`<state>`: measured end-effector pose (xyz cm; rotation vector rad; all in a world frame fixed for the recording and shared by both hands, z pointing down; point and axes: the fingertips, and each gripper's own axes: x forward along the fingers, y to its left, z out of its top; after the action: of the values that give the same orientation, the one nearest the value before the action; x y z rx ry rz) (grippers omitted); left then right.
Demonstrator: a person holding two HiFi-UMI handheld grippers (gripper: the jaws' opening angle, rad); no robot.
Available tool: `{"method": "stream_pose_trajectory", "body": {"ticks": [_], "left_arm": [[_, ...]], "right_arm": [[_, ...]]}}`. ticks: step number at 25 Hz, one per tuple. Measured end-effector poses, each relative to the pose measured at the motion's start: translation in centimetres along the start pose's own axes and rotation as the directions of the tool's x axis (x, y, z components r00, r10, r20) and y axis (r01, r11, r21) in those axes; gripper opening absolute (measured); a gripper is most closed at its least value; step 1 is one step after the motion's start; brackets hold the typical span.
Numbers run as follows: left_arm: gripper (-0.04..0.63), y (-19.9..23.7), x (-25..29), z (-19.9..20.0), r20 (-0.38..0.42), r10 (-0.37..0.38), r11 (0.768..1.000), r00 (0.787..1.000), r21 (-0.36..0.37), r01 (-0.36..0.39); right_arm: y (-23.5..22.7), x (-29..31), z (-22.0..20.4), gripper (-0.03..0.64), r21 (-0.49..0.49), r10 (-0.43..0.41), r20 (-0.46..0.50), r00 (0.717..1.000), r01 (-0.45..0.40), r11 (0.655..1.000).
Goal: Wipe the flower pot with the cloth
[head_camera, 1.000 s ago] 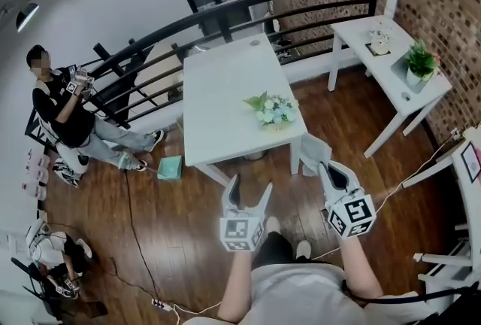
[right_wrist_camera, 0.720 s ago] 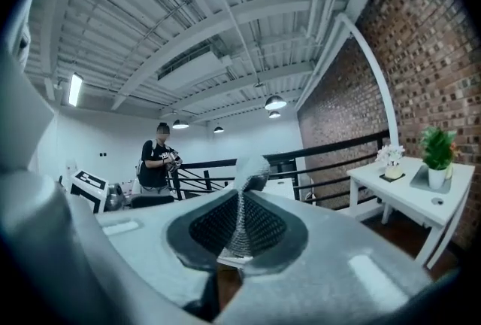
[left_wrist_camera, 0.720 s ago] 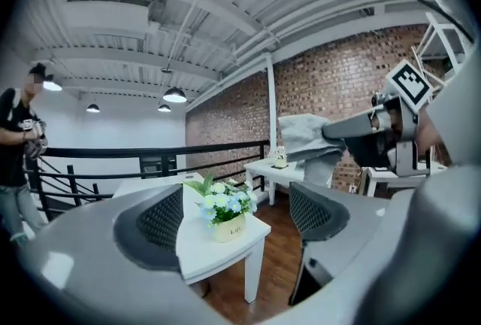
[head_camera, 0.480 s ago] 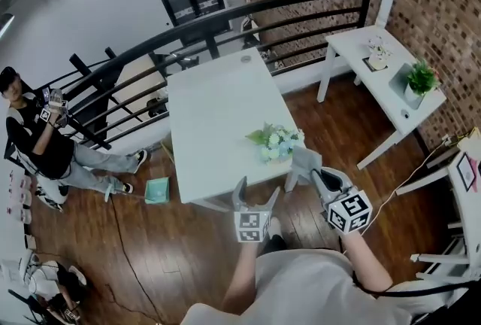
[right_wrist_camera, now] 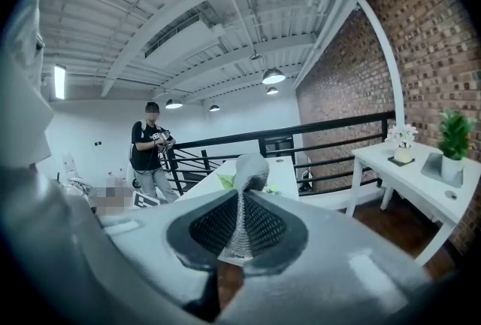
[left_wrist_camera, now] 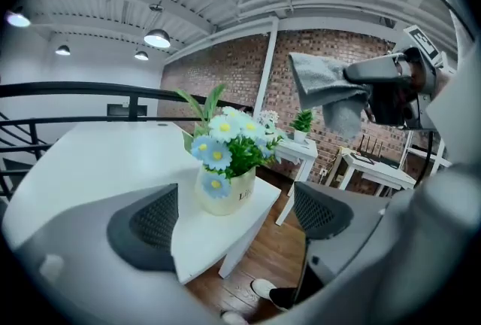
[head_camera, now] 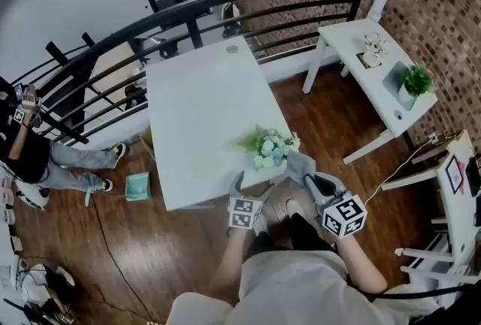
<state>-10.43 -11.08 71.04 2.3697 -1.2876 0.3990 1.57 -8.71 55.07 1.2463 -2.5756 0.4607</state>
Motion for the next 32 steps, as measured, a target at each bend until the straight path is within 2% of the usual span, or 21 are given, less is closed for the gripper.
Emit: {"method": "stream_pose_trajectory", "body": {"ticks": [4, 6, 7, 16, 18, 20, 23, 25, 27, 30, 32], "left_arm": [[0.541, 1.4, 2.8, -1.4, -0.081, -0.037, 0.999, 0.996, -0.002, 0.037], [0.615, 1.8, 4.4, -1.6, -0.102, -0.057, 0.998, 0.993, -0.014, 0.056], [0.630, 2.1, 5.2, -1.6, -0.110, -0.064, 0.998, 0.992, -0.018, 0.063], [0.630, 3.4, 12.1, 0.5, -0.146, -0.086, 0.994, 0.986, 0.055, 0.094], [0.575, 3.2, 13.0, 0.5, -0.155, -0.086, 0.994, 0.984, 0.057, 0.096], [0.570, 3.1, 13.5, 0.9, -0.156, -0.087, 0.996, 0.984, 0.018, 0.091], [0.566, 3.7, 13.9, 2.1, -0.158, -0.100, 0.989, 0.982, -0.127, 0.081], [0.563, 4.4, 14.1, 2.6, -0.145, -0.112, 0.963, 0.983, -0.261, 0.071], [0.560, 4.9, 14.4, 2.8, -0.118, -0.127, 0.915, 0.985, -0.398, 0.070], [0.557, 4.5, 14.3, 3.4, -0.060, -0.161, 0.827, 0.985, -0.553, 0.102], [0.555, 3.6, 13.7, 4.2, 0.006, -0.202, 0.751, 0.979, -0.642, 0.158]], "right_arm": [[-0.1, 0.2, 1.2, 0.006, -0.044, 0.030, 0.003, 1.000, -0.030, 0.999], [-0.8, -0.2, 0.8, 0.006, -0.054, 0.026, -0.009, 1.000, -0.026, 0.998], [-1.4, -0.4, 0.5, 0.006, -0.049, 0.018, -0.017, 1.000, -0.019, 0.999], [-6.4, -3.3, -0.9, 0.006, -0.010, -0.095, -0.039, 0.995, 0.095, 0.995], [-7.2, -3.9, -1.4, 0.006, 0.002, -0.119, -0.047, 0.992, 0.119, 0.993], [-8.1, -4.3, -1.7, 0.006, 0.019, -0.139, -0.049, 0.989, 0.140, 0.990], [-9.2, -3.9, -1.2, 0.006, 0.025, -0.151, -0.041, 0.988, 0.152, 0.988], [-9.7, -3.3, -0.5, 0.006, 0.022, -0.149, -0.027, 0.988, 0.150, 0.988], [-10.1, -2.7, -0.1, 0.006, 0.021, -0.142, -0.015, 0.990, 0.143, 0.990], [-10.8, -1.7, 0.7, 0.006, 0.018, -0.127, -0.012, 0.992, 0.127, 0.992], [-10.6, -0.9, 1.2, 0.006, 0.011, -0.071, -0.016, 0.997, 0.071, 0.997]]}}
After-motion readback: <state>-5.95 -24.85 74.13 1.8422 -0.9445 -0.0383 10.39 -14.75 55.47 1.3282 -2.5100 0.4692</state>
